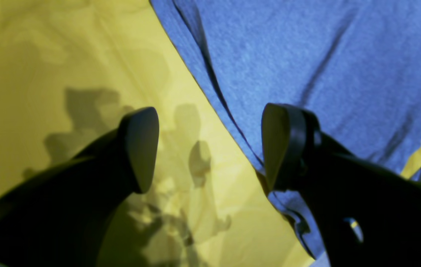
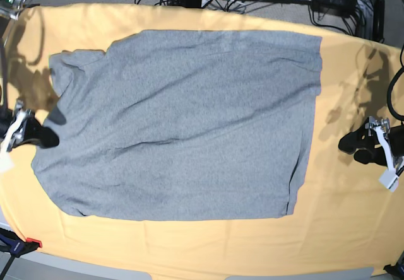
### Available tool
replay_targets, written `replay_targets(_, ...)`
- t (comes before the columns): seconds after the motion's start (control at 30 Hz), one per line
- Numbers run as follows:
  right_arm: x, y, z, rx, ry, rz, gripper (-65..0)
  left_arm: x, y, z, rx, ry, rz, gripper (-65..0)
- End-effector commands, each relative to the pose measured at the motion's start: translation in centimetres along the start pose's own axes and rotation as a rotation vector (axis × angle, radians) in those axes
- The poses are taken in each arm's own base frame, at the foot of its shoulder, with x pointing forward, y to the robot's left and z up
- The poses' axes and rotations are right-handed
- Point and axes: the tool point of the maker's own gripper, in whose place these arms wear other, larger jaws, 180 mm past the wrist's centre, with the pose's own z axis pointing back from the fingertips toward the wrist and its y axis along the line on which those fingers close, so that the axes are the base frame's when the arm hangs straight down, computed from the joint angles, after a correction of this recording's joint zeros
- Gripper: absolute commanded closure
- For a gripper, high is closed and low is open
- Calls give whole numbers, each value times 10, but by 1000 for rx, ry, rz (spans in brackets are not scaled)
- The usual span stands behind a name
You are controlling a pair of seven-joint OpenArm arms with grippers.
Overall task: Layout the t-shirt on the table in an organized manner, then fold the t-shirt properly
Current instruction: 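Drag the grasped shirt corner along the table with the right gripper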
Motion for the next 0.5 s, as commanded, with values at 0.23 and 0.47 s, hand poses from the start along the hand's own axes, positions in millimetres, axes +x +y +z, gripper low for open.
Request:
replay_targets(0.23, -27, 4, 19, -94, 68, 41, 0, 20, 4, 15, 21, -54, -28, -441)
replay_targets(0.47, -51, 0, 41, -130, -37, -73, 0, 20, 4, 15, 21, -54, -28, -441)
